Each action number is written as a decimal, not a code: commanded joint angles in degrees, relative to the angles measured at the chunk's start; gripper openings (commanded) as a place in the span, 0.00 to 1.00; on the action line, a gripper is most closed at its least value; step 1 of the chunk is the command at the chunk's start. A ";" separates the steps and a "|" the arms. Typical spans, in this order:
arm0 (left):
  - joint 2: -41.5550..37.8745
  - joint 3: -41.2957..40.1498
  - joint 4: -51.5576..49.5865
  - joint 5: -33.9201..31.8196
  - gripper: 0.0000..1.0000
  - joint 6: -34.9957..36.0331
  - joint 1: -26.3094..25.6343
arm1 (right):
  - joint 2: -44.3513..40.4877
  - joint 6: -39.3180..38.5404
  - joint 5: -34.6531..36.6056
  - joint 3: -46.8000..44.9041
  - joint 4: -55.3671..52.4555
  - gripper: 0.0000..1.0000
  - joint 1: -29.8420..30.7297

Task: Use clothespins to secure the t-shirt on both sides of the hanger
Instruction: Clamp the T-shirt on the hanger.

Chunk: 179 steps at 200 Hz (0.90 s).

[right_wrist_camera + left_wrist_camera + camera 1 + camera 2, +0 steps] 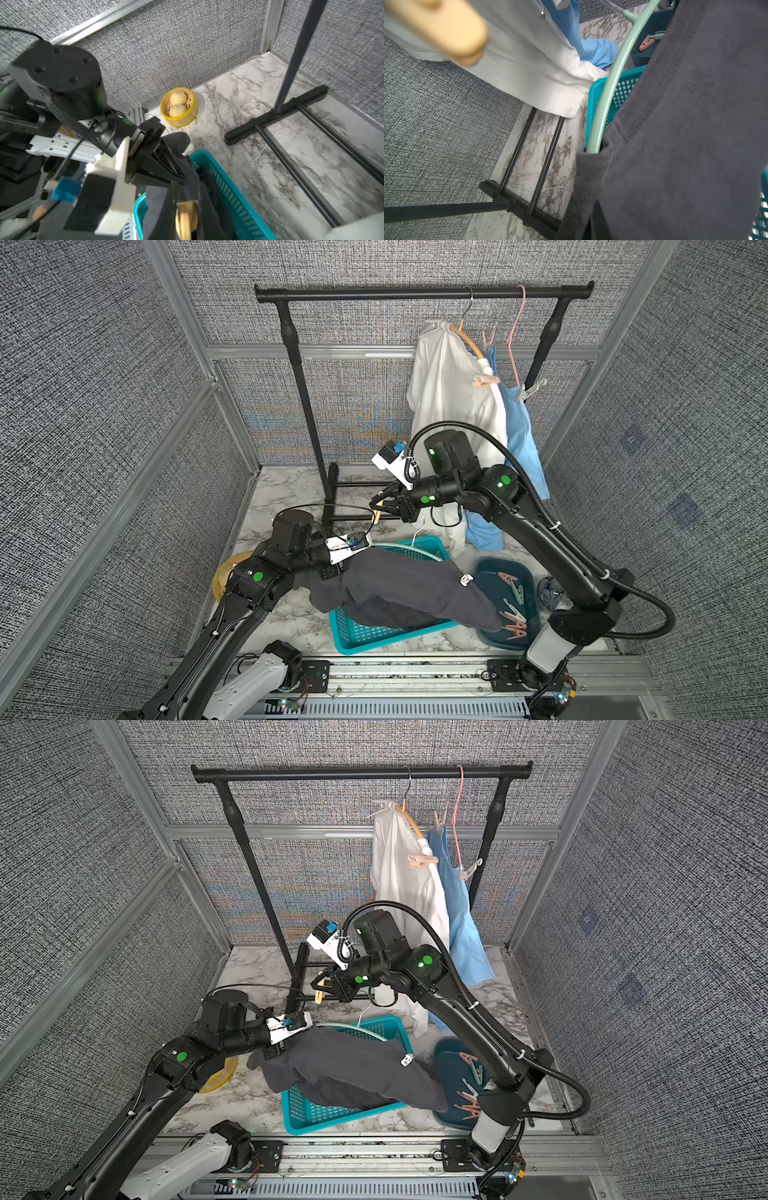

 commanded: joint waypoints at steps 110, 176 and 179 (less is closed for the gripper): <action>0.26 0.14 5.04 2.77 0.00 1.48 0.01 | 9.14 2.57 2.53 8.16 -15.15 0.00 3.34; 0.32 0.02 5.06 2.51 0.00 1.16 -0.03 | 3.88 2.82 3.74 -0.46 -2.14 0.00 3.70; 0.34 0.03 5.13 2.49 0.00 1.21 0.01 | 3.61 2.65 3.32 -1.32 -1.43 0.00 3.70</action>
